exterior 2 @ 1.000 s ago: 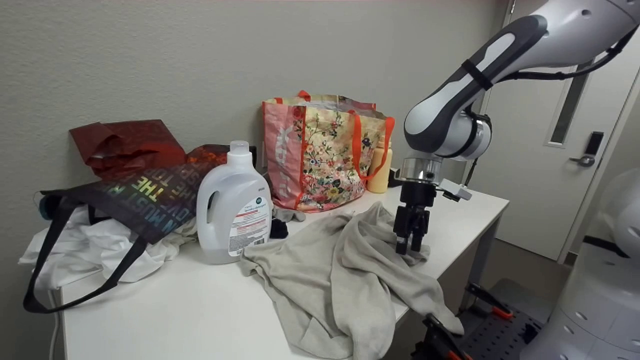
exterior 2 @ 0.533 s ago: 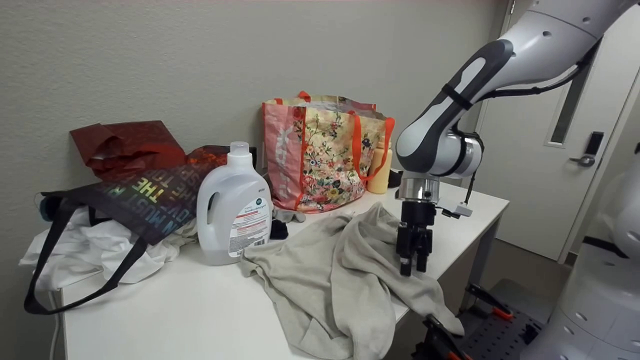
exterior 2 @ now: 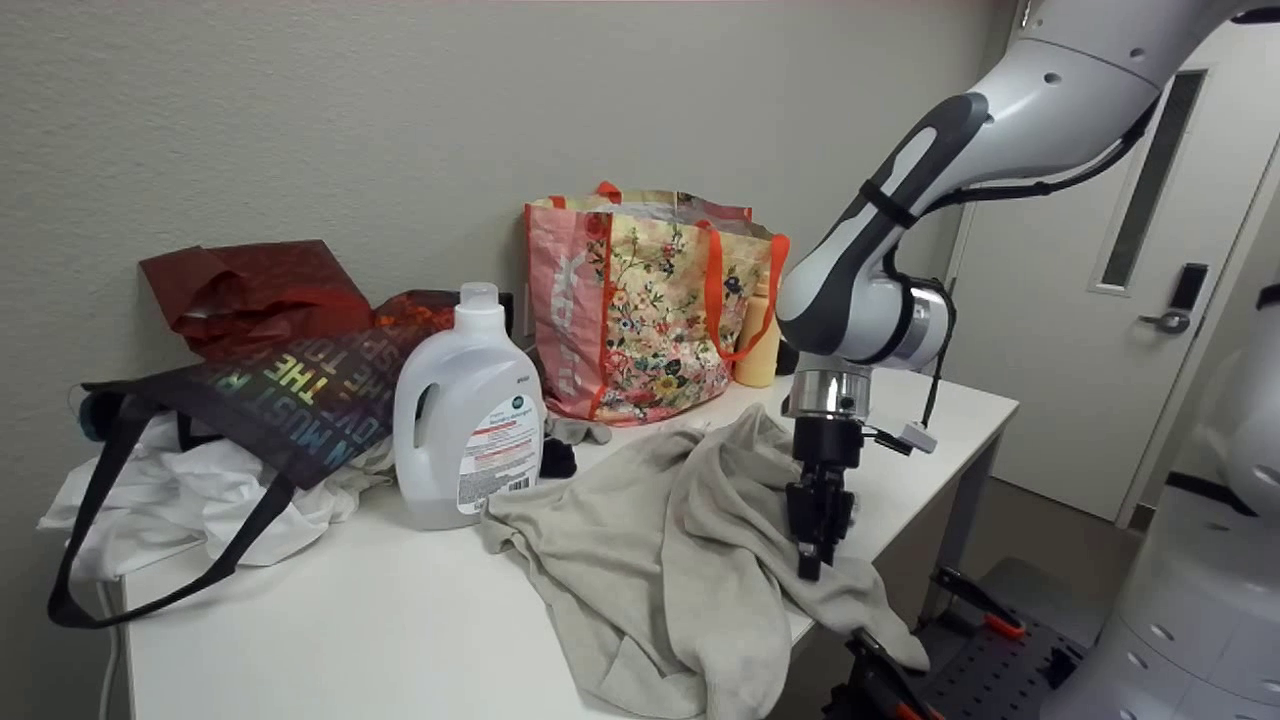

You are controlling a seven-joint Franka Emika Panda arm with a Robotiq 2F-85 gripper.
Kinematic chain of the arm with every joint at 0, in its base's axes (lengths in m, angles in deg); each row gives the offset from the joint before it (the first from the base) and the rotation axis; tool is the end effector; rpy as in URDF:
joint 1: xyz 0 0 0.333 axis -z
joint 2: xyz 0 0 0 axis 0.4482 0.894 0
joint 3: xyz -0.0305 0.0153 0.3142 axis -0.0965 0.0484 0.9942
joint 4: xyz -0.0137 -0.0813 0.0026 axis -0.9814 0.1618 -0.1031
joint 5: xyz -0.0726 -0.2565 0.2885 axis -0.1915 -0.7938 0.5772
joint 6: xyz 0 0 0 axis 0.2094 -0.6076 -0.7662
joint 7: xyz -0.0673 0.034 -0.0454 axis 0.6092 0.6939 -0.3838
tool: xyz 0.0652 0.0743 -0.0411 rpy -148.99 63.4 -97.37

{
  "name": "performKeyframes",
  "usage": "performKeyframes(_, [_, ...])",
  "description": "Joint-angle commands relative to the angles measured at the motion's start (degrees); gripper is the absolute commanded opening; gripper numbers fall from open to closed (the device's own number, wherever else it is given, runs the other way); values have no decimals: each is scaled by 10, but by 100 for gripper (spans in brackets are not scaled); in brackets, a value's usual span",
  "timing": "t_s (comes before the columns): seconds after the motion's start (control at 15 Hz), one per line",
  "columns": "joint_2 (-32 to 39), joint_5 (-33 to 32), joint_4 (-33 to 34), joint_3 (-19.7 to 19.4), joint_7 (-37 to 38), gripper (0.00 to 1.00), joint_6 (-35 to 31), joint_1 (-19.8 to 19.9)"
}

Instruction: Fold the shirt

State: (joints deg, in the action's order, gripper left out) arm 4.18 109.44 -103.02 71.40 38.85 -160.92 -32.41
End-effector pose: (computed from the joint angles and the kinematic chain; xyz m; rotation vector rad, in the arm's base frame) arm 0.3336 0.0345 0.1966 -2.6960 -0.2008 0.4309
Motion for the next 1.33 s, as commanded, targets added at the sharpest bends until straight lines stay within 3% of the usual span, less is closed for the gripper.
performKeyframes(0.0, [-66, 20, 4, 13, -2, 5, 60, 7])
performKeyframes(0.07, [-108, 19, -19, 15, 5, 1, 73, 4])
performKeyframes(0.33, [-201, 13, 1, 7, 8, 0, 169, -9])
performKeyframes(0.53, [-233, 22, 21, -1, 15, 0, 206, -19])
performKeyframes(0.8, [-225, 130, 45, -4, 8, 0, 176, -39])
performKeyframes(1.27, [-112, 316, 132, 43, -2, 0, 68, -51])
